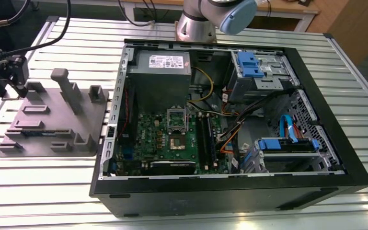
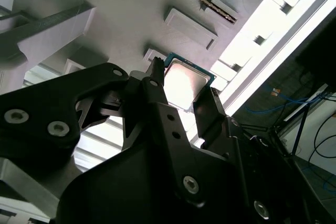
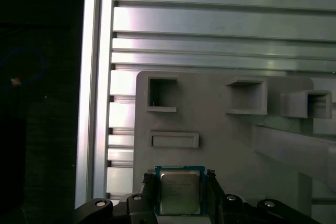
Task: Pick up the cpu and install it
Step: 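Pick up the cpu and move it towards the insertion slot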
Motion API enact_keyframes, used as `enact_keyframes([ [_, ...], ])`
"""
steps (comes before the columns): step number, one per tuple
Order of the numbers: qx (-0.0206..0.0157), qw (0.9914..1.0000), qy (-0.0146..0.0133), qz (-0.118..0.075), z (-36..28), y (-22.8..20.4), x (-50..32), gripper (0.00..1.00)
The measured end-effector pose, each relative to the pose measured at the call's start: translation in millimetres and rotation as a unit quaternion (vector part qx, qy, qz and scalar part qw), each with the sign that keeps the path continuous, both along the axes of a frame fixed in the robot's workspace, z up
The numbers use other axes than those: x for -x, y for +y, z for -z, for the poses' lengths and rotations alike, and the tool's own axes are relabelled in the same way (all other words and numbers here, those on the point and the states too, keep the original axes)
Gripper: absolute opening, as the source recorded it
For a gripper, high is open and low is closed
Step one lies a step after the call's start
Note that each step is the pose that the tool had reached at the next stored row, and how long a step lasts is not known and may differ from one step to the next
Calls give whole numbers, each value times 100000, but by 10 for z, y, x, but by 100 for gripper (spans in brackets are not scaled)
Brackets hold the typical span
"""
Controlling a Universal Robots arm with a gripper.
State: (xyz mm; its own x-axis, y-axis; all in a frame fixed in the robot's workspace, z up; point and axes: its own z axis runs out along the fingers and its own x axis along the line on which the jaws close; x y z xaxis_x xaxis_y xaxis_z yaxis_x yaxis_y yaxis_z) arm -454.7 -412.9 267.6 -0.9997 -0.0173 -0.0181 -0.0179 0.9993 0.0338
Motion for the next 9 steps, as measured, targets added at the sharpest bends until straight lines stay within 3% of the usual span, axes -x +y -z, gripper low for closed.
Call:
enact_keyframes([
  [9, 51, 100000, 0, -1, -26, 0, 0, 47],
])
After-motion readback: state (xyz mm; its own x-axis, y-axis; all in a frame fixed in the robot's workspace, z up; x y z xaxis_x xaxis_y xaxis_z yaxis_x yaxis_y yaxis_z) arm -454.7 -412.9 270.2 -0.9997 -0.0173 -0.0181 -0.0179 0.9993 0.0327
